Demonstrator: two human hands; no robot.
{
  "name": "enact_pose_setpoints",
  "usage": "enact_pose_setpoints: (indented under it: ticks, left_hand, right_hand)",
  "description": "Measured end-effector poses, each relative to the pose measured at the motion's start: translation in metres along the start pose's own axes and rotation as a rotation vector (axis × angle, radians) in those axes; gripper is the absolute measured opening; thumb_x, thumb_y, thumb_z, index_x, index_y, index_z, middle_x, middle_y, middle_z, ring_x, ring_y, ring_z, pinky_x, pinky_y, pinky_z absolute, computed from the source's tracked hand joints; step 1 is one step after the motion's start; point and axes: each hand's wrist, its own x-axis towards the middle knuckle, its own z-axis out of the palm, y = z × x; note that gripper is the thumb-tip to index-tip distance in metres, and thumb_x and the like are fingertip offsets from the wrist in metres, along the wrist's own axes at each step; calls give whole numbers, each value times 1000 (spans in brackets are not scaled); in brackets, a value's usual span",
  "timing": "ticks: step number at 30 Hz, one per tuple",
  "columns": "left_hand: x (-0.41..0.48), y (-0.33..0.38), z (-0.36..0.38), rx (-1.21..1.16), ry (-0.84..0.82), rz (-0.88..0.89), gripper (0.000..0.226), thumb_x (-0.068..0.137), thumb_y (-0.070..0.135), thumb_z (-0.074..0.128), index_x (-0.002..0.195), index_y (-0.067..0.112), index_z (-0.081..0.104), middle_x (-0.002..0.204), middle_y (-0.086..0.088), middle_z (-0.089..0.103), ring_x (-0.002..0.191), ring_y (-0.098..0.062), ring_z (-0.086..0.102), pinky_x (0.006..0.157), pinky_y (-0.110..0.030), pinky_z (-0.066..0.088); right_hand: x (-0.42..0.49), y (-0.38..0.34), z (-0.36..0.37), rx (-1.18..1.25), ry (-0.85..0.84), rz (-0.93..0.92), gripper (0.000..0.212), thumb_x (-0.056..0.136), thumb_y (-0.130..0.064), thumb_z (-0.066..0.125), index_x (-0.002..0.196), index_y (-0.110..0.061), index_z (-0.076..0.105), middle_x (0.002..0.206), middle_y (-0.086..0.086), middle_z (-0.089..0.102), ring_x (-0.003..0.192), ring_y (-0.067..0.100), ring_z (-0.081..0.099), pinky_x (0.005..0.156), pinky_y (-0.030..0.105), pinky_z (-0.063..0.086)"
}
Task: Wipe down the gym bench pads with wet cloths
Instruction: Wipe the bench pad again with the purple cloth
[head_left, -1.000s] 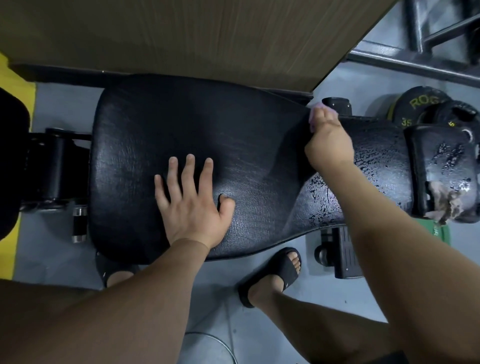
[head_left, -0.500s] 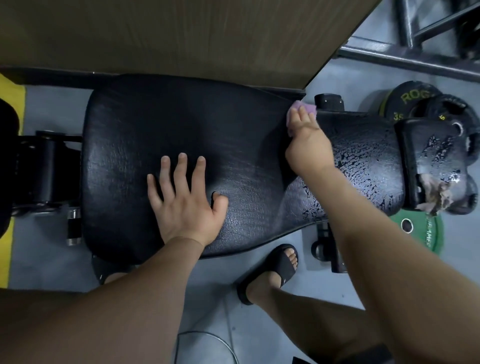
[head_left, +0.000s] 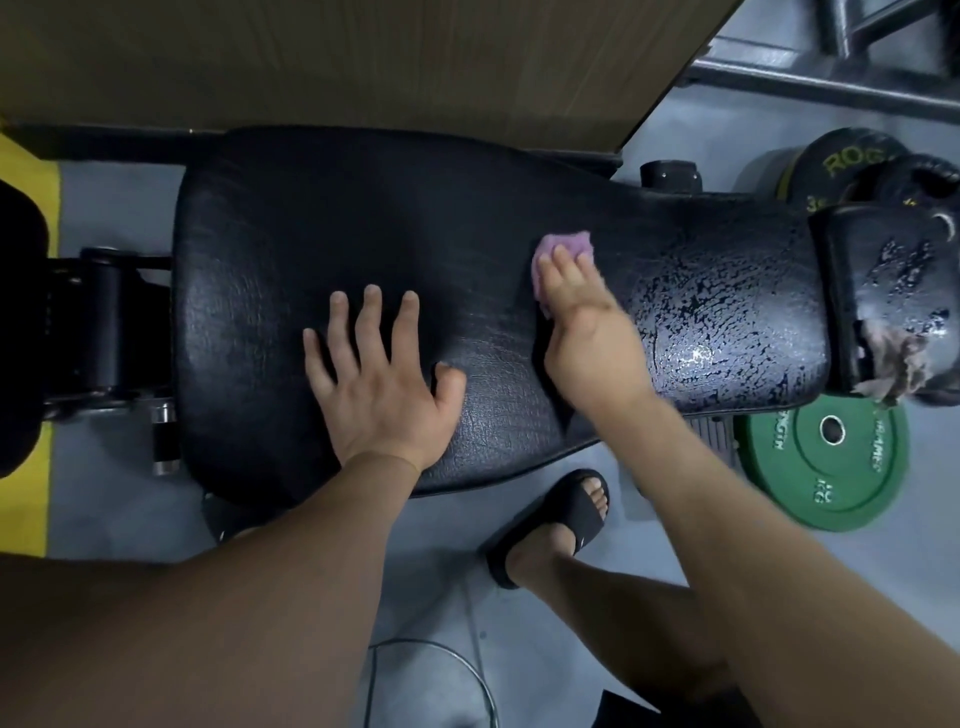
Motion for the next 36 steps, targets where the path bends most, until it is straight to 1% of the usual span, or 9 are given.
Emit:
enact_pose_setpoints:
  ticks: [4,7,9,13,16,19,25,32,36]
  left_hand:
    - [1,-1,1,-5,8,8,75,86,51,46,156,27,35,166,-7,25,156,-33,9,124,-60,6]
    - [1,-1,0,-2,5,11,75,86,51,46,156,27,35,165,-7,25,156,-33,9,124,-60,6]
    - [0,0,0,0,1,5,74,86,51,46,156,27,34,166,-7,25,156,-32,8,124,-60,7]
    - [0,0,0,-2,4,5,74,87,51,45,156,27,33,166,-7,24,156,-33,9,124,-60,7]
    - [0,0,1,-1,16,8,74,86,50,45,155,26,34,165,-8,25,156,-33,10,124,-60,7]
    - [1,0,1,4,26,7,74,86,50,46,155,26,36,165,-8,27,156,-33,11,124,-61,8]
    - [0,1,1,14,14,7,73,86,50,44,155,26,35,165,-7,26,156,-33,10,124,-60,9]
    - [1,0,2,3,16,4,73,86,50,44,155,27,35,165,-7,26,156,-32,10,124,-60,8]
    - [0,0,3,-4,26,14,72,87,49,46,154,26,36,165,-7,27,156,-33,12,124,-60,8]
  right_hand:
    - [-94,-26,20,65,-128,-191,75,81,10,47,154,-6,40,163,10,33,155,26,20,126,40,22]
    - [-99,-9,10,-2,-228,-341,78,78,-2,31,154,-13,43,161,4,39,153,24,27,123,41,30]
    - [-66,9,3,-53,-208,-262,76,80,2,32,155,-10,40,162,8,36,153,27,26,124,43,26]
    - [-30,7,9,-51,-19,28,71,77,9,45,148,4,46,155,22,43,147,40,36,121,49,33]
    - [-70,-19,21,-18,-118,-79,68,87,-2,45,154,-1,36,163,17,31,154,33,22,127,42,19]
    - [-72,-11,10,-49,-151,-201,63,92,-15,43,155,-7,39,162,11,34,154,28,24,125,43,25]
    - [20,21,6,-188,-157,112,72,103,-48,16,160,-3,22,167,16,21,156,35,15,127,47,16]
    - [-83,-8,12,-199,-171,-103,74,107,-55,31,162,-10,14,170,10,10,158,26,3,128,44,13]
    - [-44,1,16,-187,-117,20,70,107,-55,26,163,-15,13,170,6,11,158,25,8,127,45,17]
